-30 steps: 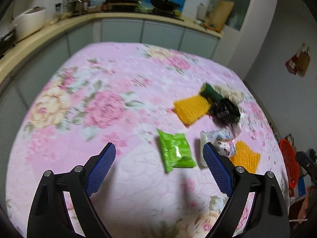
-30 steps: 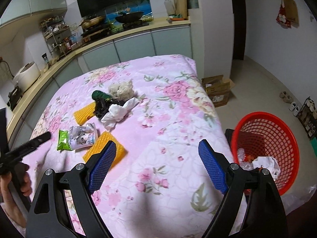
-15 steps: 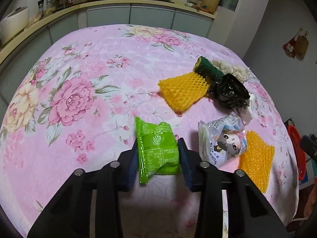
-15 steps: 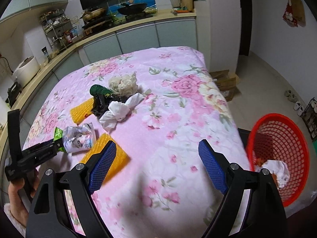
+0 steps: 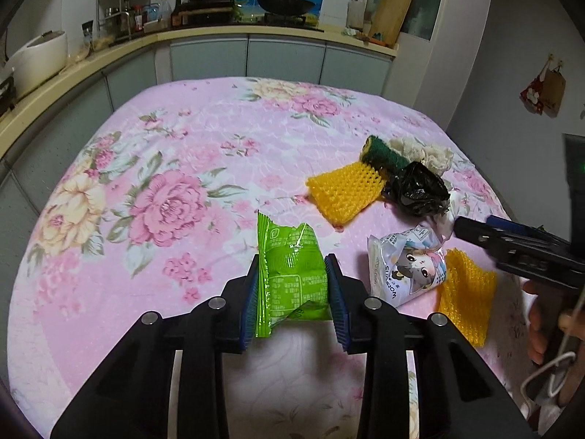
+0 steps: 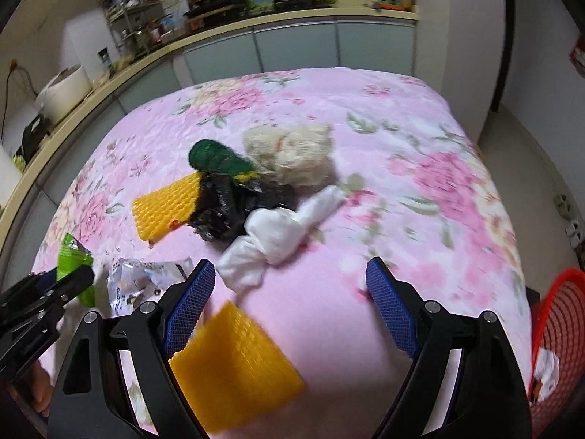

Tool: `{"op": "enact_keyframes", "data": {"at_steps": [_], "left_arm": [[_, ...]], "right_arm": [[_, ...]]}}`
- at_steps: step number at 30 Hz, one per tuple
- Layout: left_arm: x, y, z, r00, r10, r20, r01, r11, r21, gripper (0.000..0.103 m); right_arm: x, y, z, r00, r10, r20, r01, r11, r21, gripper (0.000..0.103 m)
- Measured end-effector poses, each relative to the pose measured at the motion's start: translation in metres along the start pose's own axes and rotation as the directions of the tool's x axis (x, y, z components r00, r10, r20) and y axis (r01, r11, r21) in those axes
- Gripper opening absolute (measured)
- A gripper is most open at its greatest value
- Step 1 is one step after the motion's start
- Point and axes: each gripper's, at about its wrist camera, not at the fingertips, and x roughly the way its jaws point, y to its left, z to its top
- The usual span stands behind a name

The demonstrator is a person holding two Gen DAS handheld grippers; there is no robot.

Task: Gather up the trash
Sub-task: 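Lower the open right tool onto the white knotted cloth and grasp it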

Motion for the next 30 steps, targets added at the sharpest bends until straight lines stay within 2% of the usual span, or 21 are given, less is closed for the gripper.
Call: {"op": "enact_keyframes", "data": {"at_steps": [3, 5, 6, 11, 19, 26, 30], "left_arm": [[-0.002, 0.002, 0.000, 1.000, -0.003, 0.005, 0.003, 1.000, -0.003, 0.032], [-0.002, 0.002, 0.000, 1.000, -0.002, 0.006, 0.002, 1.000, -0.002, 0.032], [-0.002, 0.002, -0.001, 1.000, -0.001, 0.007, 0.001, 1.000, -0.001, 0.032], [-0.004, 0.003, -0.004, 1.000, 0.010, 0.016, -0.010, 1.000, 0.004, 0.032], [-0.007, 0.001, -0.006, 1.000, 0.004, 0.031, -0.004, 1.000, 0.002, 0.032], [-0.013, -0.010, -0.008, 0.999, -0.013, 0.042, 0.012, 1.000, 0.015, 0.032], [-0.013, -0.014, -0.007, 0.999, -0.022, 0.042, 0.021, 1.000, 0.020, 0.032]], "right_arm": [[0.014, 0.005, 0.003, 1.000, -0.021, -0.017, 0.020, 0.999, -0.034, 0.070], [0.024, 0.003, 0.005, 0.999, -0.033, -0.044, 0.031, 0.999, -0.034, 0.055], [0.027, 0.001, 0.005, 0.998, -0.032, -0.048, 0.031, 0.999, -0.028, 0.052], [0.022, -0.004, 0.004, 0.998, -0.049, -0.024, 0.048, 0.998, -0.030, 0.027], [0.002, -0.022, -0.006, 1.000, -0.028, 0.014, 0.028, 0.999, 0.033, 0.015], [-0.026, -0.033, -0.015, 0.998, -0.015, 0.057, 0.011, 0.998, 0.062, 0.013], [-0.026, -0.036, -0.015, 0.998, -0.021, 0.062, 0.018, 0.998, 0.055, 0.015]]}}
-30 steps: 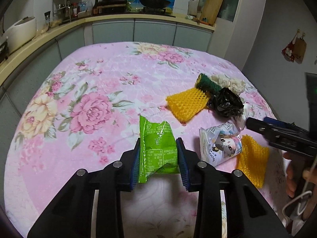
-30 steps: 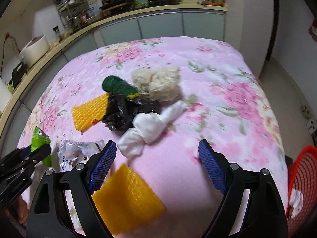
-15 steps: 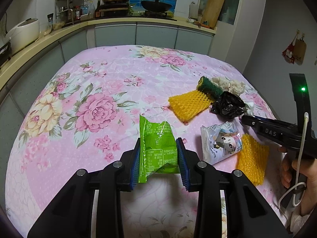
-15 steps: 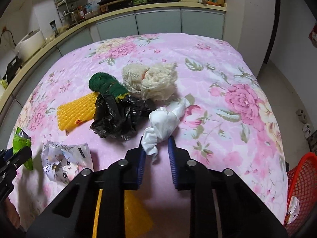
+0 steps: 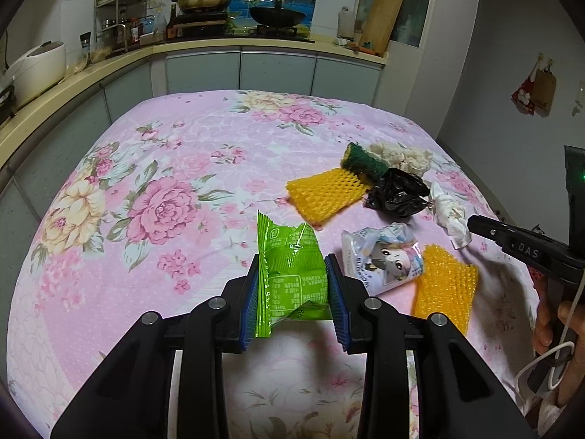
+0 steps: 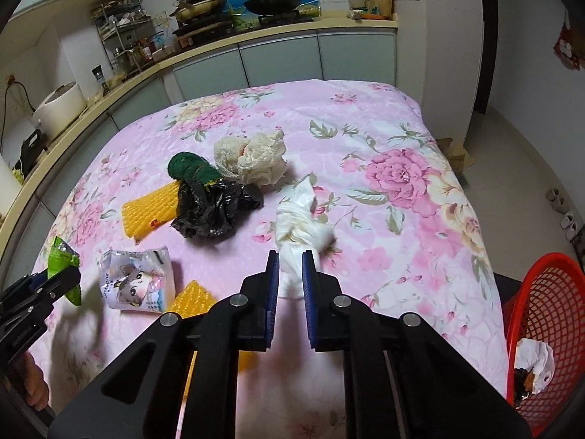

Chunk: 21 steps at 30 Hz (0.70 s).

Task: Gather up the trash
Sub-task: 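Lower the open right tool onto the white knotted cloth and grasp it, then carry the green packet and white knotted cloth over the red basket with both tools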

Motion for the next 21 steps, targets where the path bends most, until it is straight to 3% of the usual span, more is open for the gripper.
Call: {"op": "enact_keyframes", "data": {"at_steps": [3, 5, 7, 14, 16, 21], "left_arm": [[-0.001, -0.002, 0.000, 1.000, -0.001, 0.007, 0.001, 1.000, 0.001, 0.032], [-0.002, -0.002, 0.001, 1.000, 0.001, 0.009, -0.001, 1.000, -0.003, 0.032], [-0.001, 0.000, 0.001, 1.000, 0.007, 0.009, -0.007, 1.000, -0.008, 0.032], [0.002, 0.003, 0.002, 1.000, 0.012, 0.005, -0.012, 1.000, -0.018, 0.032], [0.002, 0.003, 0.002, 1.000, 0.016, 0.006, -0.016, 1.000, -0.016, 0.032], [0.002, 0.002, 0.002, 1.000, 0.019, 0.013, -0.019, 1.000, -0.010, 0.032]], "right_arm": [[0.009, -0.002, 0.004, 1.000, 0.012, -0.016, -0.012, 1.000, 0.010, 0.027], [0.018, -0.002, 0.008, 1.000, -0.005, -0.024, 0.005, 1.000, 0.015, 0.046], [0.026, -0.002, 0.011, 1.000, -0.016, -0.027, 0.016, 1.000, 0.012, 0.051], [0.053, -0.003, 0.022, 0.996, -0.063, -0.061, 0.062, 0.998, -0.017, 0.050], [0.053, -0.004, 0.022, 0.996, -0.067, -0.060, 0.065, 0.997, -0.030, 0.041], [0.041, -0.007, 0.016, 0.998, -0.034, -0.056, 0.034, 0.999, -0.014, 0.037]]}}
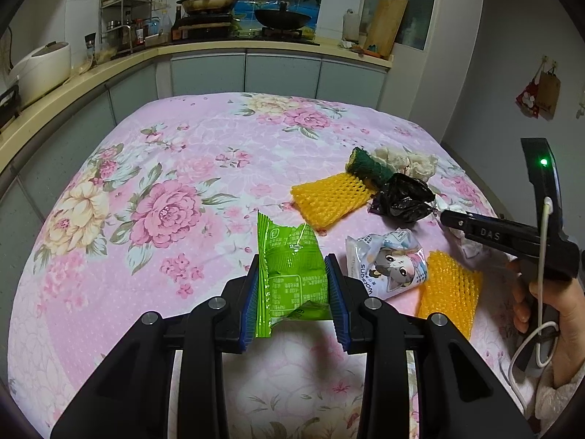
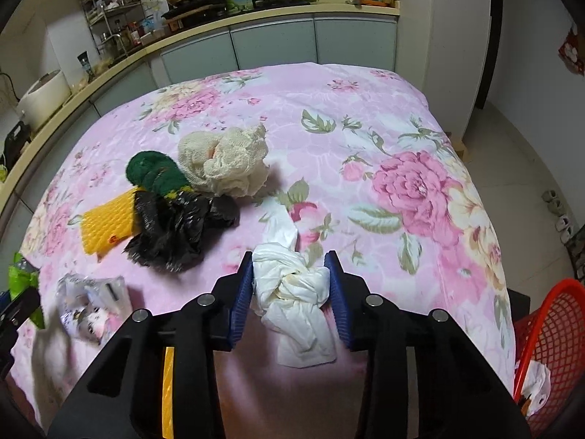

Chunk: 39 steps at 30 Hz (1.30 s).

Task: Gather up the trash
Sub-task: 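Carry the green packet and white knotted cloth over the red basket with both tools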

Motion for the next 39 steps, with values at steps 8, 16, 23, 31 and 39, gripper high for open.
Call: {"op": "enact_keyframes", "data": {"at_steps": [8, 16, 23, 31, 39], "left_arm": [[-0.009, -0.008, 0.000, 1.000, -0.008, 0.022, 0.007, 1.000, 0.013, 0.032], [-0.025, -0.019, 0.001, 0.998, -0.014, 0.055, 0.012, 1.000, 0.028, 0.032], [-0.038, -0.030, 0.007, 0.996, -0.028, 0.088, 0.024, 0.999, 0.048, 0.032], [-0.049, -0.046, 0.011, 0.993, -0.048, 0.111, 0.039, 0.996, 0.081, 0.032], [-0.057, -0.068, 0.017, 0.988, -0.082, 0.130, 0.067, 0.991, 0.114, 0.032]], "right_arm": [[-0.052, 0.002, -0.022, 0.996, 0.060, 0.069, -0.062, 0.998, 0.023, 0.037], [-0.104, 0.013, -0.039, 0.984, 0.086, 0.155, -0.088, 0.996, 0.002, 0.037], [-0.134, 0.017, -0.044, 0.974, 0.082, 0.213, -0.080, 0.997, -0.017, 0.037], [-0.153, 0.011, -0.046, 0.966, 0.079, 0.248, -0.080, 0.997, -0.006, 0.037], [-0.177, -0.002, -0.047, 0.953, 0.060, 0.297, -0.066, 0.998, 0.012, 0.037]]}}
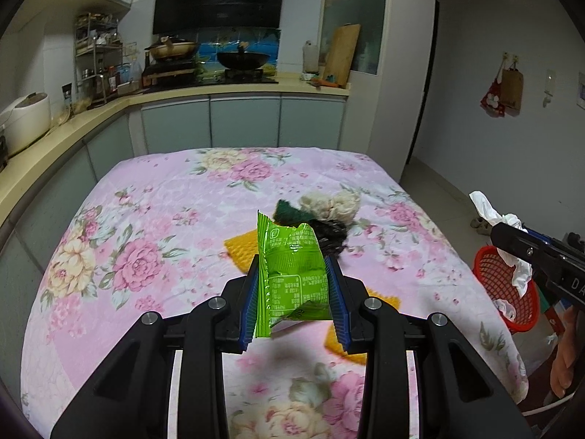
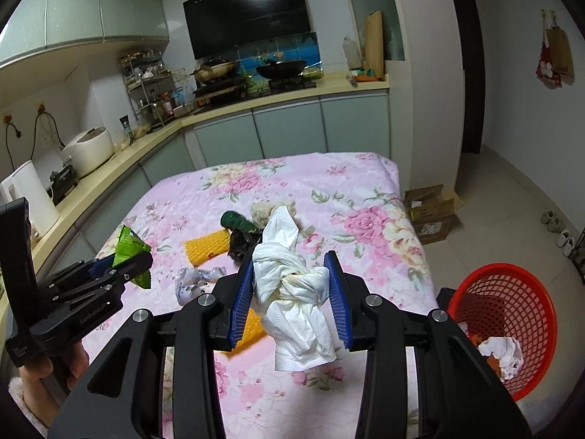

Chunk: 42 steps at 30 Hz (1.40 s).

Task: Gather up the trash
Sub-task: 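Carry the green packet and white knotted cloth over the red basket with both tools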

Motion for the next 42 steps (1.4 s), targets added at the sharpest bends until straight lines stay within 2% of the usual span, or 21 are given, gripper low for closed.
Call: {"op": "enact_keyframes", "data": {"at_steps": [8, 19, 27, 39, 42], "left_arm": [[0.001, -0.032, 0.008, 0.999, -0.047, 0.011, 0.046, 0.998, 0.052, 0.032], [0.017, -0.111, 0.013, 0.988, -0.152, -0.016, 0.152, 0.972, 0.181, 0.032], [0.037, -0.172, 0.012, 0.966, -0.248, -0.071, 0.258, 0.934, 0.245, 0.032], [0.064, -0.251, 0.001, 0.926, -0.335, -0.176, 0.376, 0.869, 0.322, 0.032], [0.077, -0.271, -0.001, 0.905, -0.359, -0.228, 0.418, 0.848, 0.325, 0.032]], "right_arm": [[-0.019, -0.027, 0.003, 0.998, -0.053, 0.041, 0.051, 0.998, 0.043, 0.037], [-0.045, -0.086, -0.005, 0.984, -0.168, 0.066, 0.158, 0.978, 0.135, 0.037], [-0.066, -0.130, -0.015, 0.959, -0.274, 0.066, 0.255, 0.944, 0.209, 0.038], [-0.078, -0.184, -0.034, 0.924, -0.382, 0.014, 0.361, 0.883, 0.300, 0.038], [-0.076, -0.201, -0.039, 0.910, -0.415, -0.027, 0.400, 0.857, 0.325, 0.038]]}}
